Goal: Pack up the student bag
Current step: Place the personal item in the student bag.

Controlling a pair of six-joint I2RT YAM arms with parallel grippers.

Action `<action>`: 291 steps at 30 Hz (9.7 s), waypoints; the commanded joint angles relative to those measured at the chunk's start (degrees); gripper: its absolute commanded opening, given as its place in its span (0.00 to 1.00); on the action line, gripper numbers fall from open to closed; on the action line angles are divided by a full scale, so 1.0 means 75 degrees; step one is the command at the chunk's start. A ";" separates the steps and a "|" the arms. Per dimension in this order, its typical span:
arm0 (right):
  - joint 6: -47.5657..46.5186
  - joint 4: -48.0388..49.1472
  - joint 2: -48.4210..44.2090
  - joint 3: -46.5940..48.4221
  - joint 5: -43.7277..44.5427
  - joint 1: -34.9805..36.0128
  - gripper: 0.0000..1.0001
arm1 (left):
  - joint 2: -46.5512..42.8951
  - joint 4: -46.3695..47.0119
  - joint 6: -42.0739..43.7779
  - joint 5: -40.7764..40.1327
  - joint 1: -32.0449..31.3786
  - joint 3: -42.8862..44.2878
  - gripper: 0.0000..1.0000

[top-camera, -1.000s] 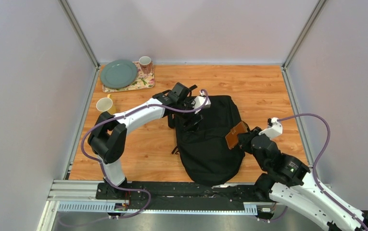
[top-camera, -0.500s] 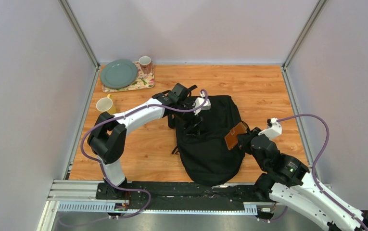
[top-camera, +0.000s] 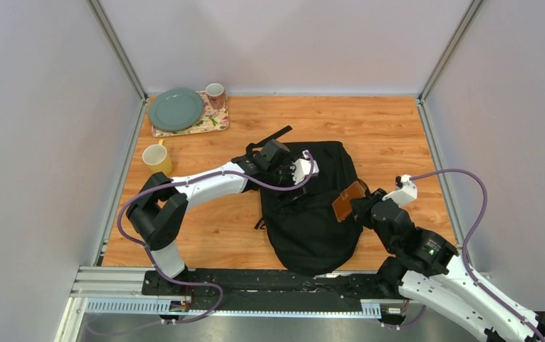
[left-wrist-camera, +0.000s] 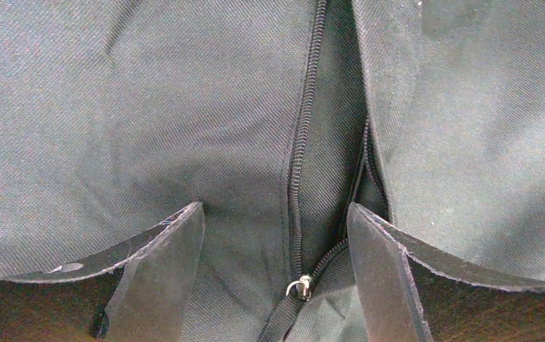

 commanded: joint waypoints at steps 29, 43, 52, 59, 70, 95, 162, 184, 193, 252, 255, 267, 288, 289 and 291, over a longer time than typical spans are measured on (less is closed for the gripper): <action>0.0244 0.0516 0.0160 -0.0121 0.0073 -0.0002 0.09 | -0.0916 0.1186 -0.0928 -0.0137 -0.0140 -0.0718 0.00; 0.0700 0.3338 0.1179 -0.0202 -0.2559 -0.0130 0.02 | -0.1583 0.1467 -0.1900 -0.1155 -0.0140 -0.0530 0.00; 0.1989 0.5331 0.1929 -0.1221 -0.4589 -0.1185 0.00 | -0.1701 0.1479 -0.2322 -0.1625 -0.0140 -0.0612 0.00; 0.2623 0.6058 0.2398 -0.1866 -0.5388 -0.1525 0.00 | -0.1748 0.1596 -0.2592 -0.1824 -0.0128 -0.0589 0.00; 0.2987 0.6505 0.2598 -0.2242 -0.5997 -0.1994 0.00 | -0.1619 0.1432 -0.2815 -0.1708 -0.0128 -0.0577 0.00; 0.2892 0.8097 0.3898 -0.2206 -0.6806 -0.3516 0.00 | -0.1654 0.1245 -0.2651 -0.1027 -0.0128 -0.0624 0.00; 0.2986 0.7992 0.3981 -0.2335 -0.5821 -0.2697 0.27 | -0.0998 0.0378 -0.3154 0.0144 -0.0140 0.0185 0.00; 0.3479 0.9480 0.3090 -0.2698 -0.3642 -0.2674 0.00 | -0.1162 0.0155 -0.3284 0.0402 -0.0140 0.0395 0.00; 0.3526 1.0313 0.3791 -0.2606 -0.3255 -0.2639 0.00 | -0.1162 0.0225 -0.3412 0.0578 -0.0140 0.0419 0.00; 0.0715 0.6156 0.5108 -0.0578 -0.2085 -0.1748 0.49 | -0.1549 0.0811 -0.3963 0.0003 0.0282 -0.0659 0.00; 0.0328 0.5228 0.4275 -0.0601 -0.1405 -0.1783 0.50 | -0.1303 0.0916 -0.4022 0.0447 0.0305 -0.0578 0.03; -0.0260 0.3961 0.3781 0.0125 -0.1813 -0.2017 0.51 | -0.0329 0.0483 -0.3905 0.1586 0.0294 -0.0166 0.39; -0.0412 0.4125 0.3887 0.0231 -0.2634 -0.2006 0.50 | -0.0975 -0.0361 -0.3447 0.1124 0.0294 -0.0460 0.54; -0.0412 0.4148 0.3922 0.0231 -0.2657 -0.2006 0.50 | -0.0905 -0.0384 -0.3459 0.1280 0.0282 -0.0472 0.54; -0.0424 0.4149 0.3945 0.0254 -0.2657 -0.2006 0.50 | -0.0811 -0.0477 -0.3436 0.1456 0.0271 -0.0483 0.54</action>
